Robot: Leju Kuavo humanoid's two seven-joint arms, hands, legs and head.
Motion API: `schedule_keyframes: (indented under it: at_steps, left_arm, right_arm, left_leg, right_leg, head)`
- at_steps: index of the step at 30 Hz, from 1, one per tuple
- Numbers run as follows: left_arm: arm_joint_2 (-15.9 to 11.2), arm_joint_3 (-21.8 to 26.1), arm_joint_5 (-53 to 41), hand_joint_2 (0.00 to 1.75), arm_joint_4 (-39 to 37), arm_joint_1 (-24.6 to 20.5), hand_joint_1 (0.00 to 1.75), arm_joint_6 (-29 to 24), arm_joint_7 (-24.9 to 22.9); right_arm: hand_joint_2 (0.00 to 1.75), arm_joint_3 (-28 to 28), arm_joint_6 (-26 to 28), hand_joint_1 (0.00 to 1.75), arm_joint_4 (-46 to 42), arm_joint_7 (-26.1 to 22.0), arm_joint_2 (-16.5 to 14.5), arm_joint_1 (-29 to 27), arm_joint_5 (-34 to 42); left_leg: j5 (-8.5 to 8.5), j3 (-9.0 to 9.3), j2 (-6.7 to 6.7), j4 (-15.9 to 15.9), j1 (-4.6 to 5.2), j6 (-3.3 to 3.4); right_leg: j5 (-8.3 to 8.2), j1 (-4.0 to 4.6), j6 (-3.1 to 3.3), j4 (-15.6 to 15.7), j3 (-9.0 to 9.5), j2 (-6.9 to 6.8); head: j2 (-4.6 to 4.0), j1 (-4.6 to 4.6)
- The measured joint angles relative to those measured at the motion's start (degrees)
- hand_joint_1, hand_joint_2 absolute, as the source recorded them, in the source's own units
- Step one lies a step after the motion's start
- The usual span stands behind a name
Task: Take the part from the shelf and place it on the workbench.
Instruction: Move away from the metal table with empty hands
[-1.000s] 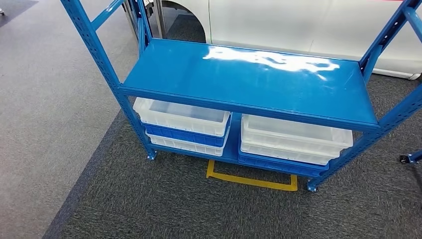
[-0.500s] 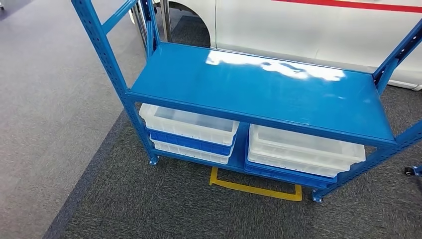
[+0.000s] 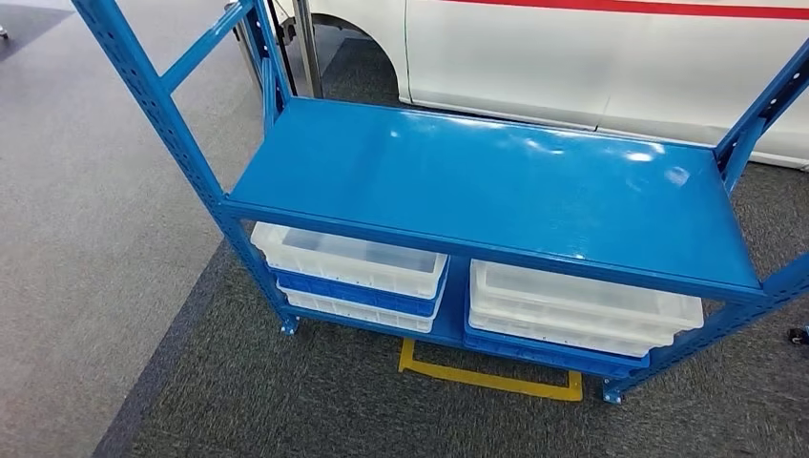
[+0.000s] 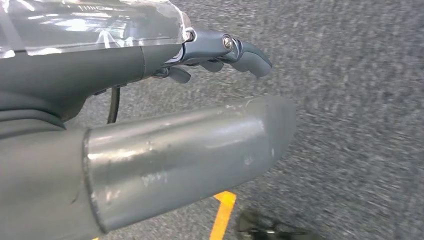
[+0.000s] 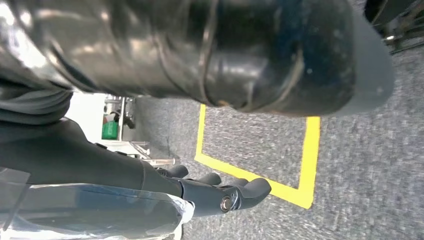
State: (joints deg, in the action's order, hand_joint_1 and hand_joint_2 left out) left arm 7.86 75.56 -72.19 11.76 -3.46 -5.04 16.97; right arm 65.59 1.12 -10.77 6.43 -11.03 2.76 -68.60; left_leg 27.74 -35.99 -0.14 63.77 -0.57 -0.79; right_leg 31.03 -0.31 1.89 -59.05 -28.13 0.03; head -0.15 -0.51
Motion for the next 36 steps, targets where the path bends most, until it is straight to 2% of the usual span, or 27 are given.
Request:
schedule_keyframes:
  at_steps: [2,3,4,6,7,8,10,11,12,13,14,16,17,18,20,22,23,25,26,27,28,30,31,32,34,35,36]
  left_arm:
    - [0.03,-0.01,0.0,0.0,0.0,0.12,0.0,-0.17,-0.06]
    - [0.04,-0.01,-0.01,0.0,0.0,0.14,0.0,-0.28,-0.14]
    - [0.05,-0.01,-0.05,0.0,0.0,0.15,0.0,-0.42,-0.21]
    - [0.16,-0.01,-0.19,0.0,0.0,0.18,0.0,-0.66,-0.27]
    - [0.21,-0.02,-0.27,0.0,0.0,0.13,0.0,-0.74,-0.26]
    - [0.26,-0.04,-0.34,0.0,0.0,0.06,0.0,-0.8,-0.26]
    - [0.26,-0.08,-0.5,0.0,0.0,-0.04,0.0,-0.91,-0.27]
    - [0.26,-0.09,-0.56,0.0,0.0,-0.08,0.0,-0.95,-0.28]
    - [0.26,-0.11,-0.6,0.0,0.0,-0.1,0.0,-0.98,-0.29]
    - [0.28,-0.13,-0.61,0.0,0.0,-0.12,0.0,-1.01,-0.3]
    - [0.33,-0.16,-0.62,0.0,0.0,-0.12,0.0,-1.02,-0.31]
    - [0.43,-0.24,-0.65,0.0,0.0,-0.13,0.0,-1.06,-0.31]
    - [0.47,-0.28,-0.67,0.0,0.0,-0.16,0.0,-1.08,-0.3]
    - [0.49,-0.3,-0.7,0.0,0.0,-0.21,0.0,-1.11,-0.3]
    - [0.49,-0.34,-0.74,0.0,0.0,-0.35,0.0,-1.14,-0.3]
    - [0.54,-0.35,-0.75,0.0,0.0,-0.41,0.0,-1.14,-0.33]
    - [0.57,-0.35,-0.76,0.0,0.0,-0.41,0.0,-1.14,-0.38]
    - [0.65,-0.35,-0.78,0.0,0.0,-0.33,0.0,-1.12,-0.56]
    - [0.65,-0.35,-0.79,0.0,0.0,-0.27,0.0,-1.12,-0.69]
    - [0.65,-0.35,-0.79,0.0,0.0,-0.21,0.0,-1.12,-0.81]
    - [0.65,-0.35,-0.79,0.0,0.0,-0.16,0.0,-1.12,-0.92]
    - [0.65,-0.35,-0.77,0.0,0.0,-0.13,0.0,-1.13,-1.02]
    - [0.67,-0.36,-0.73,0.44,0.0,-0.14,0.0,-1.12,-1.03]
    - [0.7,-0.36,-0.69,0.87,0.0,-0.16,0.0,-1.12,-1.05]
    - [0.75,-0.37,-0.61,1.75,0.0,-0.19,0.0,-1.12,-1.25]
    - [0.75,-0.37,-0.59,1.75,0.0,-0.18,0.0,-1.12,-1.42]
    - [0.75,-0.36,-0.59,1.75,0.0,-0.16,0.0,-1.13,-1.57]
  right_arm:
    - [0.44,0.12,-0.07,0.0,0.01,-0.15,-0.12,0.1,-0.06]
    - [0.44,0.16,-0.15,0.0,0.02,-0.21,-0.15,0.19,-0.04]
    - [0.0,0.22,-0.3,0.0,0.02,-0.26,-0.16,0.27,0.09]
    - [0.0,0.56,-0.69,0.0,0.02,-0.26,-0.16,0.39,0.77]
    - [0.0,0.81,-0.85,0.0,0.02,-0.25,-0.16,0.44,1.12]
    - [0.0,1.06,-0.95,0.0,0.02,-0.25,-0.16,0.49,1.39]
    - [0.0,1.34,-0.78,0.0,0.02,-0.24,-0.17,0.47,1.34]
    - [0.0,1.38,-0.53,0.0,0.02,-0.23,-0.18,0.42,1.09]
    - [0.0,1.39,-0.22,0.0,0.02,-0.21,-0.18,0.32,0.78]
    - [0.0,1.39,0.08,0.0,0.02,-0.2,-0.17,0.22,0.49]
    - [0.0,1.39,0.33,0.0,0.02,-0.18,-0.17,0.13,0.26]
    - [0.87,1.39,0.83,0.0,0.02,-0.18,-0.16,0.13,-0.04]
    - [1.31,1.38,1.1,0.0,0.02,-0.18,-0.16,0.25,-0.14]
    - [1.75,1.37,1.38,0.0,0.02,-0.18,-0.16,0.35,-0.18]
    - [1.75,1.36,1.91,0.0,0.02,-0.18,-0.19,0.48,-0.25]
    - [1.75,1.36,2.3,0.0,0.02,-0.16,-0.24,0.47,-0.31]
    - [1.75,1.37,2.41,0.0,0.02,-0.1,-0.26,0.48,-0.31]
    - [1.75,1.37,2.65,0.0,0.02,0.16,-0.26,0.47,-0.32]
    - [1.75,1.37,2.84,0.0,0.02,0.43,-0.26,0.47,-0.32]
    - [1.75,1.37,3.0,0.0,0.02,0.7,-0.26,0.47,-0.33]
    - [1.75,1.38,3.16,0.0,0.02,0.96,-0.27,0.48,-0.33]
    - [1.75,1.38,3.31,0.0,0.02,1.08,-0.3,0.5,-0.37]
    - [1.75,1.38,3.42,0.0,0.01,0.95,-0.29,0.54,-0.39]
    - [1.75,1.38,3.58,0.0,0.0,0.75,-0.28,0.57,-0.4]
    - [1.75,1.38,3.86,0.0,-0.01,0.44,-0.25,0.62,-0.4]
    - [1.75,1.38,3.93,0.0,-0.01,0.37,-0.25,0.62,-0.4]
    - [1.31,1.38,3.94,0.0,-0.01,0.35,-0.25,0.62,-0.4]
  left_leg:
    - [-2.45,0.73,0.08,-3.88,0.32,0.64]
    - [-2.34,0.68,0.06,-4.11,0.49,0.95]
    - [-2.37,0.86,0.03,-4.32,0.5,1.27]
    - [-2.5,1.58,0.16,-5.08,0.23,1.85]
    - [-2.42,2.05,0.32,-5.55,0.07,2.14]
    - [-2.23,2.51,0.58,-5.86,-0.02,2.44]
    - [-1.63,3.2,0.92,-6.01,0.01,2.85]
    - [-1.28,3.57,1.01,-5.99,0.03,2.9]
    - [-0.93,4.01,1.02,-5.95,0.04,2.85]
    - [-0.57,4.5,1.03,-5.89,0.02,2.76]
    - [-0.16,5.03,1.02,-5.8,0.0,2.59]
    - [0.64,5.7,0.99,-5.57,0.13,1.98]
    - [0.89,5.81,0.99,-5.49,0.2,1.62]
    - [1.03,5.81,1.01,-5.52,0.27,1.27]
    - [1.23,5.94,1.02,-5.57,0.2,0.69]
    - [2.48,5.48,0.81,-3.94,0.05,0.14]
    - [3.97,4.34,0.7,-1.38,-0.05,-0.15]
    - [7.38,0.68,0.63,6.01,-0.2,-0.7]
    - [8.3,-1.08,0.62,9.2,-0.32,-1.02]
    - [7.98,-1.96,0.62,10.44,-0.49,-1.35]
    - [6.55,-1.88,0.62,9.6,-0.73,-1.69]
    - [1.82,1.03,0.64,2.32,-1.39,-2.36]
    - [0.39,2.65,0.56,-1.45,-1.52,-2.69]
    - [-0.33,3.77,0.49,-3.94,-1.59,-2.47]
    - [-0.01,4.36,0.35,-5.13,-1.34,-1.83]
    - [-0.05,4.33,0.37,-4.98,-1.27,-1.38]
    - [-0.05,4.32,0.36,-4.99,-1.17,-1.38]
  right_leg:
    - [0.62,0.05,-0.5,-0.07,0.24,0.02]
    - [0.8,0.05,-0.81,0.0,0.25,0.05]
    - [0.95,0.05,-1.13,0.23,0.29,0.08]
    - [1.87,0.03,-1.77,-0.25,0.53,0.08]
    - [2.8,0.04,-2.01,-1.83,-0.1,0.09]
    - [4.15,-0.04,-2.18,-4.74,-1.6,0.07]
    - [6.56,-0.23,-2.45,-12.24,-6.32,0.05]
    - [6.73,-0.35,-2.56,-14.82,-8.3,0.04]
    - [5.65,-0.46,-2.65,-15.33,-9.28,0.02]
    - [3.5,-0.54,-2.65,-13.68,-9.15,-0.01]
    - [0.65,-0.58,-2.57,-10.19,-8.09,-0.06]
    - [-2.8,-0.41,-2.21,-3.72,-5.71,-0.2]
    - [-3.31,-0.25,-2.03,-1.95,-5.06,-0.23]
    - [-2.99,-0.09,-1.86,-1.53,-4.91,-0.21]
    - [-3.06,-0.14,-1.41,-1.05,-4.76,-0.09]
    - [-3.18,-0.42,-0.77,-0.5,-4.37,-0.1]
    - [-3.19,-0.5,-0.48,-0.31,-4.2,-0.14]
    - [-3.03,-0.44,0.0,-0.26,-4.07,-0.15]
    - [-2.92,-0.41,0.18,-0.28,-3.99,-0.11]
    - [-2.79,-0.43,0.32,-0.31,-3.85,-0.05]
    - [-2.62,-0.47,0.37,-0.37,-3.64,0.05]
    - [-2.1,-0.61,0.18,-0.69,-3.17,0.23]
    - [-1.71,-0.53,-0.1,-1.08,-3.1,0.34]
    - [-1.44,-0.39,-0.37,-1.37,-3.11,0.4]
    - [-1.16,-0.05,-0.78,-1.65,-3.25,0.52]
    - [-1.23,-0.03,-0.85,-1.5,-3.21,0.51]
    - [-1.24,-0.05,-0.92,-1.37,-3.16,0.5]
  head:
    - [0.0,0.01]
    - [0.0,0.01]
    - [0.0,0.03]
    - [0.0,0.01]
    - [0.0,0.0]
    - [0.0,-0.01]
    - [0.0,-0.02]
    - [0.0,-0.02]
    - [0.0,-0.03]
    - [0.0,-0.03]
    - [0.0,-0.03]
    - [0.0,-0.03]
    - [0.0,-0.02]
    - [0.0,0.0]
    - [0.0,0.02]
    - [0.0,0.02]
    - [0.0,0.04]
    - [0.0,0.07]
    - [0.0,0.07]
    - [0.0,0.06]
    - [0.0,0.06]
    - [0.0,0.06]
    - [0.0,0.08]
    - [0.0,0.06]
    - [0.0,0.02]
    - [0.0,0.0]
    - [0.0,0.0]
